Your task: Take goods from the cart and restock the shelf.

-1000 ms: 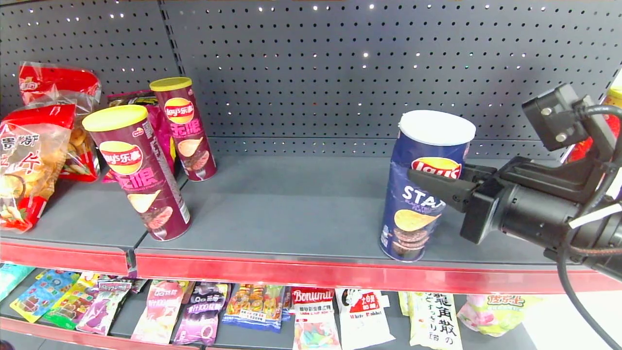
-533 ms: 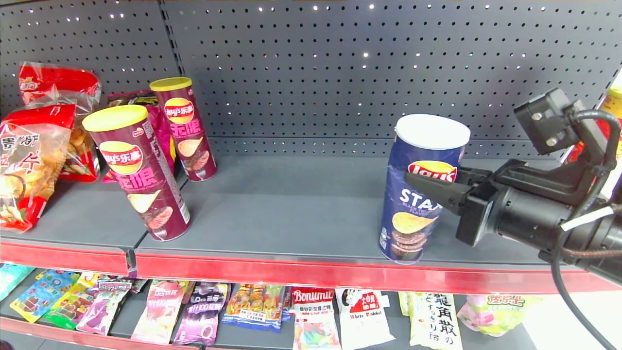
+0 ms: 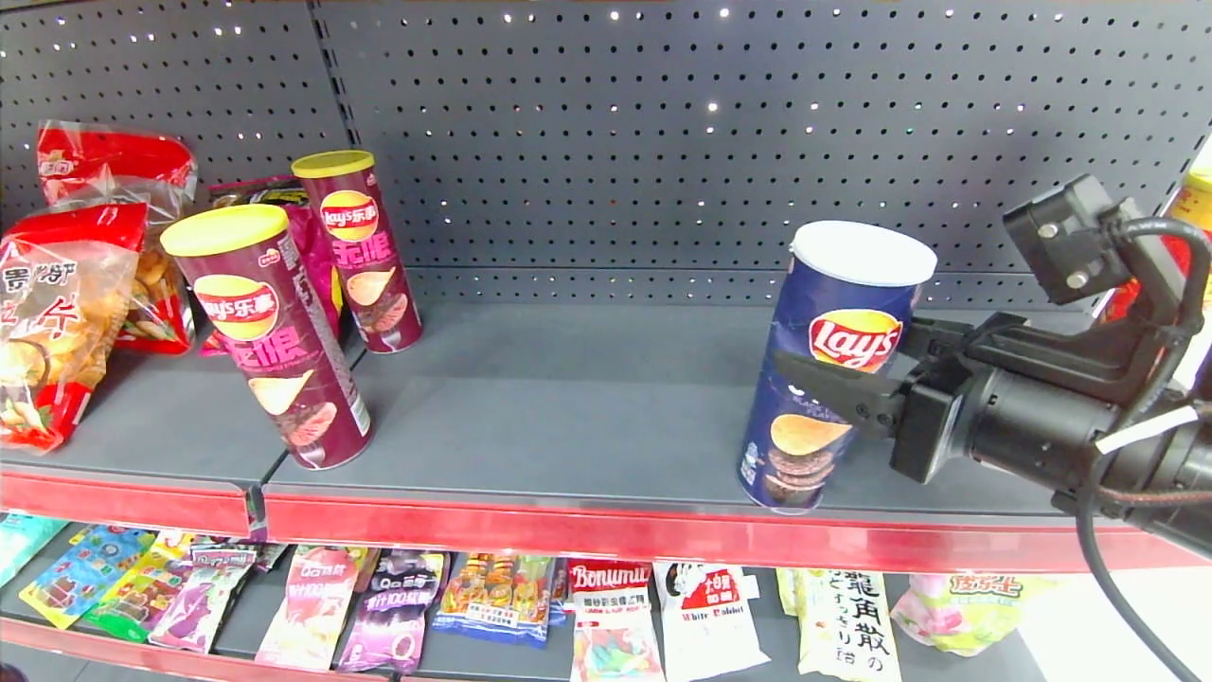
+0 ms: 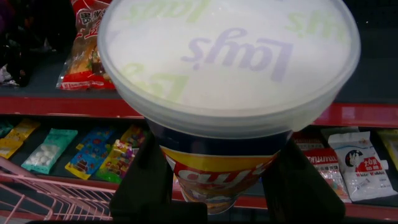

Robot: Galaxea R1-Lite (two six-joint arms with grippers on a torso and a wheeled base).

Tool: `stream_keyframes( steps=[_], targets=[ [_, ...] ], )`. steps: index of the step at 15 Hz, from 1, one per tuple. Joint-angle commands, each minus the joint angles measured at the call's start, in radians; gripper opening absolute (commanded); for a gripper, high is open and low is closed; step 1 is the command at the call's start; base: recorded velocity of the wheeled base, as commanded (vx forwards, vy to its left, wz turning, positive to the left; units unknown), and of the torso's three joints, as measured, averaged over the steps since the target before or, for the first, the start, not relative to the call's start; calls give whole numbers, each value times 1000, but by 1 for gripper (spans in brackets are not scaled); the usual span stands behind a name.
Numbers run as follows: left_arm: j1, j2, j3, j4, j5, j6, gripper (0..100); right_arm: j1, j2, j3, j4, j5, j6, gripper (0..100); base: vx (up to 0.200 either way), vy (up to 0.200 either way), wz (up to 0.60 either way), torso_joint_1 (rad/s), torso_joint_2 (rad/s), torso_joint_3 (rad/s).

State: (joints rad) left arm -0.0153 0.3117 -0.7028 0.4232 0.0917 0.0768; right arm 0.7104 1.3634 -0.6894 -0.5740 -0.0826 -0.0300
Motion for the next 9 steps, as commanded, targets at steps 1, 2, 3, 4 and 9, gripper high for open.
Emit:
stream_keyframes(
  steps=[1,2,3,4,9],
  targets=[
    [0,0,0,0,0,0,0,1,-1,1,0,0,-2,100,0,0,0,0,0,0],
    [0,0,0,0,0,0,0,0,-3,1,0,0,-2,100,0,0,0,0,0,0],
    [0,0,0,0,0,0,0,0,-6,1,-1,0,-1,100,0,0,0,0,0,0],
    [0,0,0,0,0,0,0,0,-17,7,0,-2,-2,100,0,0,0,0,0,0],
    [0,4,0,-1,-1,0,0,-3,-210,174,2,-11,-5,100,0,0,0,0,0,0]
  ],
)
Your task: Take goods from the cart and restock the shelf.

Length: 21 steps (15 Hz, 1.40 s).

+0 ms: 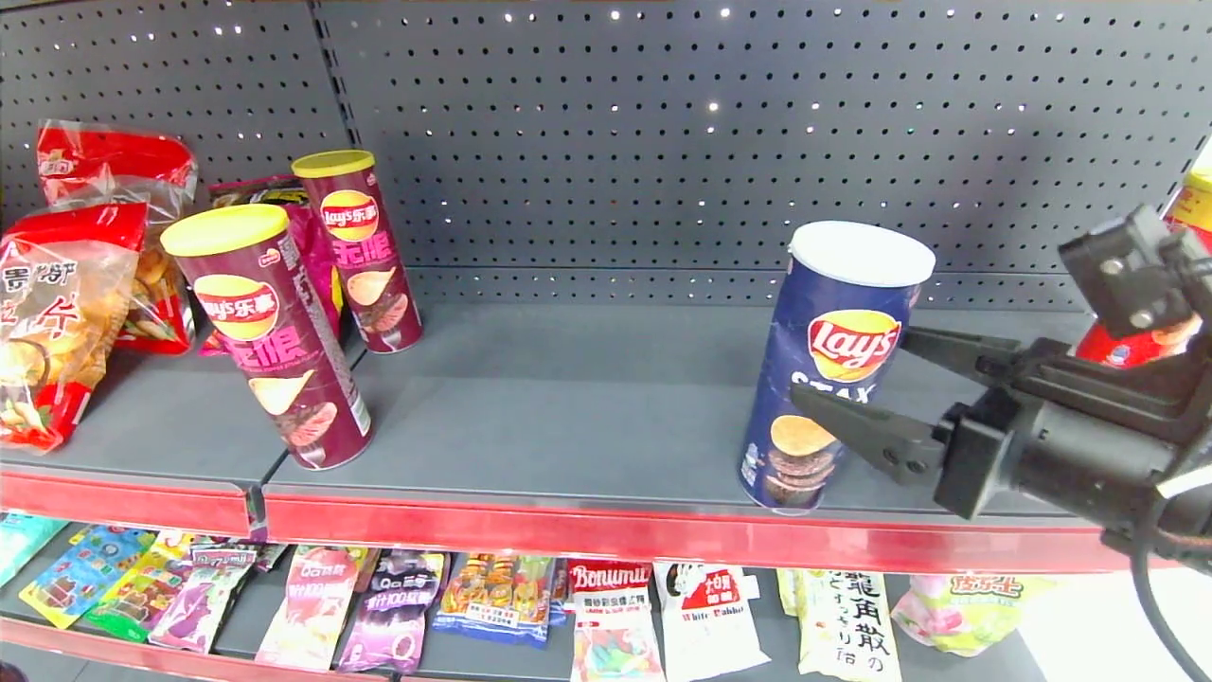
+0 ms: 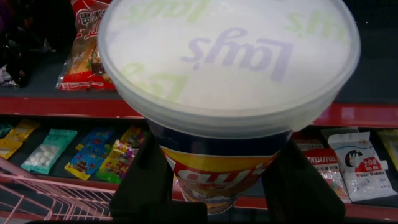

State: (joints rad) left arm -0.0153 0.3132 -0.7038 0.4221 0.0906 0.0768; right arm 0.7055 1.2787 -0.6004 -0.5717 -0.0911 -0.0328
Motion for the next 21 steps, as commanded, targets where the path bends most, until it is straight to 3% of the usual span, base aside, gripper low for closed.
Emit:
stream_keyframes(
  steps=[1,3,5,7,8,9,10,11,13,14,15,17,19,21],
  targets=[
    [0,6,1,0,0,0,0,3,-159,102,0,-3,-4,100,0,0,0,0,0,0],
    [0,27,0,-5,-9,1,0,-5,-295,180,3,-4,-26,100,0,0,0,0,0,0],
    [-2,40,0,-5,-14,0,0,-100,-470,245,127,-29,-56,100,0,0,0,0,0,0],
    [-5,44,0,-5,-22,0,0,-215,-665,199,463,-24,-56,100,0,0,0,0,0,0],
    [-5,55,-2,-5,-40,0,0,-268,-814,137,762,-26,-56,100,0,0,0,0,0,0],
    [-6,56,-3,-5,-49,0,0,-285,-868,117,863,-29,-56,100,0,0,0,0,0,0],
    [-5,61,-3,-5,-46,1,0,-340,-1015,87,1099,-45,-55,100,0,0,0,0,0,0],
    [2,63,-9,-5,-19,14,0,-393,-1066,94,1133,-82,-47,100,0,0,0,0,0,0],
    [-31,69,-3,-9,-40,46,0,-584,-1073,125,1138,-121,-7,100,0,0,0,0,0,0],
    [-38,76,3,-25,-51,44,0,-692,-1070,146,1133,-108,-4,100,0,0,0,0,0,0],
    [-38,81,4,-45,-55,41,0,-739,-1093,165,1133,-75,-7,100,0,0,0,0,0,0],
    [-38,81,3,-54,-58,35,0,-732,-1182,194,1136,-4,-30,100,0,0,0,0,0,0],
    [-41,78,6,-52,-114,34,0,-702,-1279,294,1102,22,-41,100,0,0,0,0,0,0],
    [-34,83,21,-54,-115,38,0,-702,-1277,436,877,39,-13,100,0,0,0,0,0,0]
  ],
)
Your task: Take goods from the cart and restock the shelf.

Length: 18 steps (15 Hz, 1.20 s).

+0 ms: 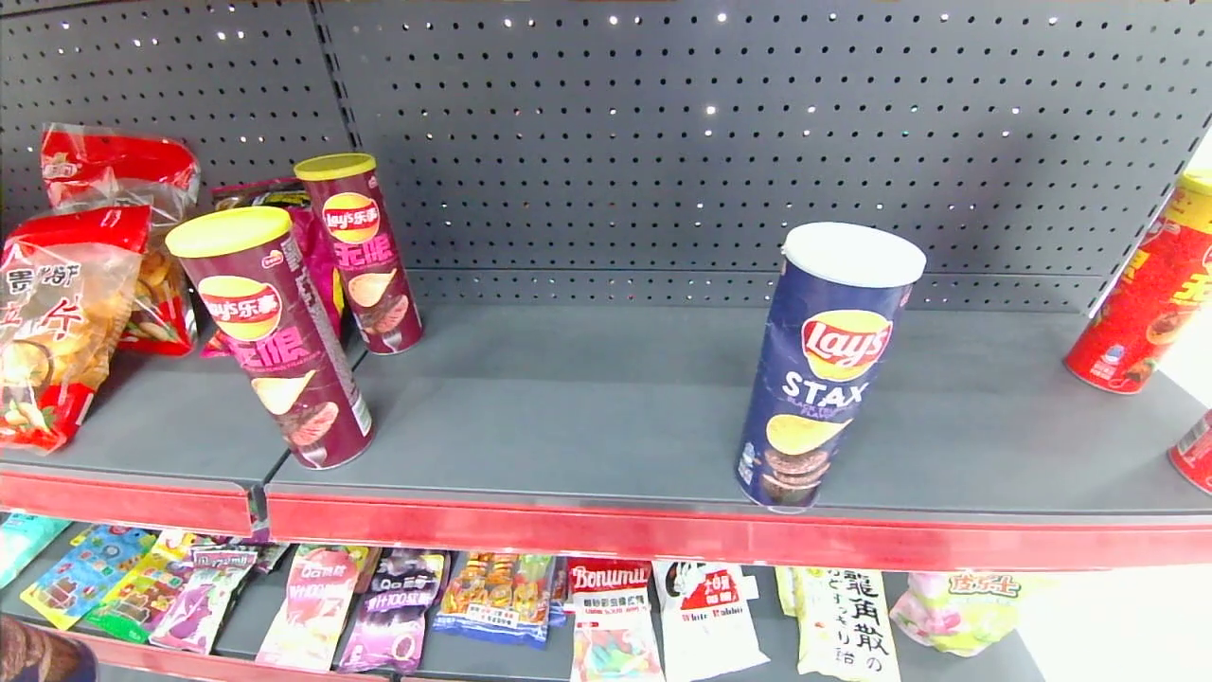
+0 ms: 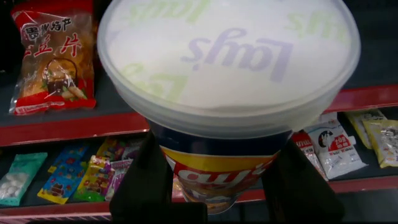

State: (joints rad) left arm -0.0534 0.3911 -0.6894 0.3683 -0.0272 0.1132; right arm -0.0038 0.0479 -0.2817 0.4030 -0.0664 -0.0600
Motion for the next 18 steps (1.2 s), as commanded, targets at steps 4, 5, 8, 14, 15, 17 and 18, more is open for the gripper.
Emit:
stream_keyframes(
  steps=[4,5,8,14,15,17,18],
  targets=[
    [4,-5,2,-2,10,3,0,7,-46,138,-153,106,-4,100,0,0,0,0,0,0],
    [4,-6,2,-2,13,3,0,7,-46,138,-153,109,2,100,0,0,0,0,0,0],
    [3,-8,-1,-3,33,5,0,8,-45,147,-165,126,66,100,-67,0,0,1,2,1],
    [3,-6,2,-26,27,10,0,8,-45,148,-170,114,-7,100,-67,-33,0,6,4,-1],
    [3,-6,8,-40,27,10,0,8,-45,148,-170,114,-18,100,0,0,0,0,0,0],
    [3,-6,8,-42,27,10,0,7,-45,148,-170,112,-14,100,0,0,0,0,0,0],
    [3,-8,8,-42,27,10,0,7,-45,148,-170,109,-14,100,0,0,0,0,0,0]
  ],
)
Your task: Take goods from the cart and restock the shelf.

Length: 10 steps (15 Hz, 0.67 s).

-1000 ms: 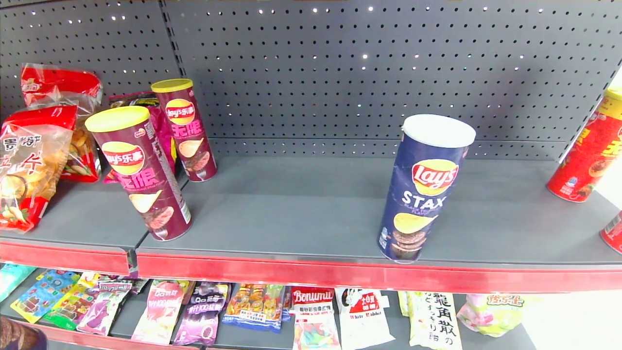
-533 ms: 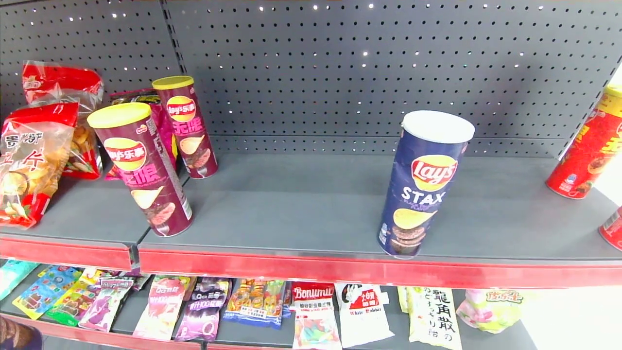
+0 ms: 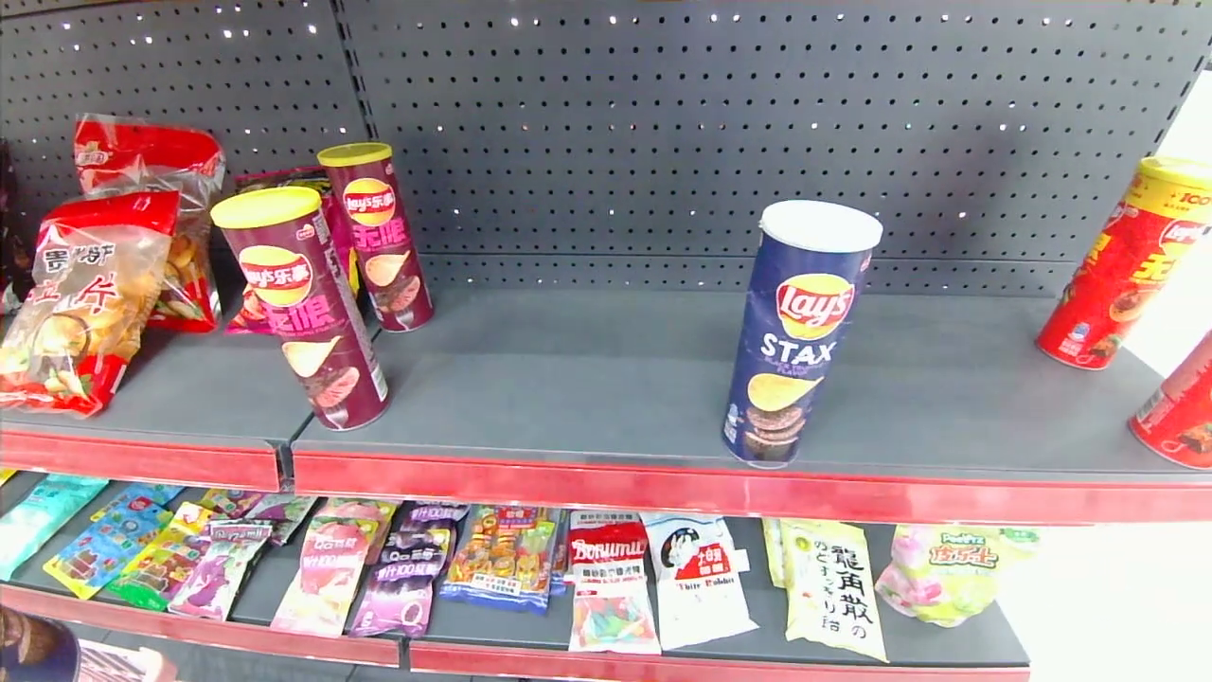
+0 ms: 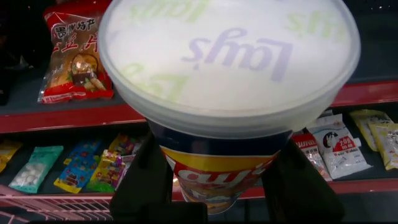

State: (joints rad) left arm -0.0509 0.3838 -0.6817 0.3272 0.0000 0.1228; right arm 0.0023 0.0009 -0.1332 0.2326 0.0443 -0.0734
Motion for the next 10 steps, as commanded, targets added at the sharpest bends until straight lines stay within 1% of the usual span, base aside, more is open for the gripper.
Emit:
stream_keyframes(
  steps=[1,4,10],
  targets=[
    [0,0,1,0,0,0,0,1,2,0,1,0,-2,100,0,0,0,0,0,0],
    [0,-5,-1,0,0,0,0,1,2,0,1,2,0,100,0,0,0,0,0,0],
    [-1,-11,1,0,-2,0,0,1,2,0,1,2,1,100,0,0,-600,3,2,3]
  ],
)
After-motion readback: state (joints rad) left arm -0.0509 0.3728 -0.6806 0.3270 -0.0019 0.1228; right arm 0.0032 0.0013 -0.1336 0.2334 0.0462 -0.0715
